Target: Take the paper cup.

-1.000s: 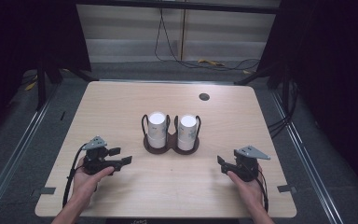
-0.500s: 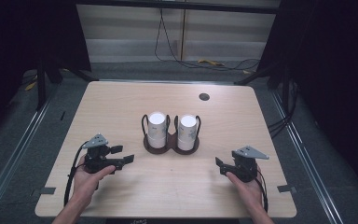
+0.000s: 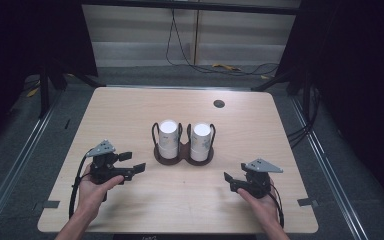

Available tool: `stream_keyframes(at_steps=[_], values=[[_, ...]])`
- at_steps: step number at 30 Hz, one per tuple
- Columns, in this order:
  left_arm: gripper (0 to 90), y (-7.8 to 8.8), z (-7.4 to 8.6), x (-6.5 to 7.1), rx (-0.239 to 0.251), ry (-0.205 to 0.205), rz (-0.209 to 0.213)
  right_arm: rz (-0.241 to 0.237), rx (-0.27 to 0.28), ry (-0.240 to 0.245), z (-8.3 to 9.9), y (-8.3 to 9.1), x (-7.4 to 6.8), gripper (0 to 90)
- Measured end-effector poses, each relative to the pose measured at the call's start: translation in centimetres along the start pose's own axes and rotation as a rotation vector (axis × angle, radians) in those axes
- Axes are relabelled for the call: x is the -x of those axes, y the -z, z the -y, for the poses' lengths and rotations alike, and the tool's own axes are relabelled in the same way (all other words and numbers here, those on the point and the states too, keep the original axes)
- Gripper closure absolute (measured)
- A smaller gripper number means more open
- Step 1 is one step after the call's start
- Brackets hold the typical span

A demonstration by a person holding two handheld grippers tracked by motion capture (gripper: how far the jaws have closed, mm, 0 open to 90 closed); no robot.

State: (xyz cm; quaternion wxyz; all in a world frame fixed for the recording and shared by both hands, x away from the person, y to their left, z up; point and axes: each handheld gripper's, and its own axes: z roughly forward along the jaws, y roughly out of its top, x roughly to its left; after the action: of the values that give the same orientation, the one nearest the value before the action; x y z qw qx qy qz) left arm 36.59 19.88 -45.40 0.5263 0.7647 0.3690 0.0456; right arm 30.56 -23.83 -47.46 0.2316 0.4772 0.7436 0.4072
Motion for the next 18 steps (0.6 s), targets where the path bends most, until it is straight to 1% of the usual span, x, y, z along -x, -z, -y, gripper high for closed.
stream_keyframes(at_steps=[1, 2, 3, 5, 6, 7, 9, 10, 11, 12, 13, 16, 18], values=[[23.8, -0.2, -0.4, 0.2, 0.008, -0.008, 0.001, -0.015, 0.009, 0.011, -0.1, 0.0, -0.2, 25.0], [23.7, -0.2, -0.4, 0.2, 0.008, -0.008, 0.001, -0.023, 0.01, 0.011, -0.1, 0.0, -0.2, 24.9], [23.8, -0.4, -0.9, 0.4, 0.001, -0.025, 0.005, -0.026, 0.008, 0.011, -0.1, 0.0, -0.3, 24.5], [24.7, -0.4, -1.1, 0.6, -0.001, -0.03, 0.003, -0.031, 0.007, 0.013, -0.1, 0.0, -0.3, 24.5], [26.2, -0.5, -1.4, 0.8, -0.013, -0.043, -0.013, -0.037, 0.005, 0.012, -0.1, 0.0, -0.4, 24.3], [27.3, -0.8, -1.7, 1.1, -0.01, -0.06, -0.015, -0.039, 0.004, 0.011, -0.1, 0.0, -0.4, 24.2], [29.0, -1.0, -2.1, 1.3, -0.013, -0.075, -0.019, -0.04, 0.005, 0.012, -0.1, 0.0, -0.5, 24.2], [28.9, -1.0, -2.1, 1.3, -0.013, -0.075, -0.019, -0.041, 0.004, 0.011, -0.1, 0.0, -0.5, 24.2], [28.9, -1.1, -2.4, 1.4, -0.004, -0.087, -0.024, -0.041, 0.004, 0.011, -0.1, 0.0, -0.5, 24.2], [29.1, -1.1, -2.9, 1.5, 0.017, -0.091, -0.022, -0.044, 0.005, 0.011, -0.1, 0.0, -0.5, 24.2], [29.4, -1.1, -3.1, 1.5, 0.035, -0.08, -0.013, -0.046, 0.006, 0.015, -0.1, 0.0, -0.5, 24.1], [30.8, -1.2, -3.9, 1.7, 0.039, -0.084, -0.015, -0.053, 0.012, 0.022, -0.1, 0.0, -0.6, 24.0], [31.3, -1.4, -4.3, 1.7, 0.055, -0.093, -0.018, -0.057, 0.014, 0.022, -0.1, 0.0, -0.6, 23.9]])
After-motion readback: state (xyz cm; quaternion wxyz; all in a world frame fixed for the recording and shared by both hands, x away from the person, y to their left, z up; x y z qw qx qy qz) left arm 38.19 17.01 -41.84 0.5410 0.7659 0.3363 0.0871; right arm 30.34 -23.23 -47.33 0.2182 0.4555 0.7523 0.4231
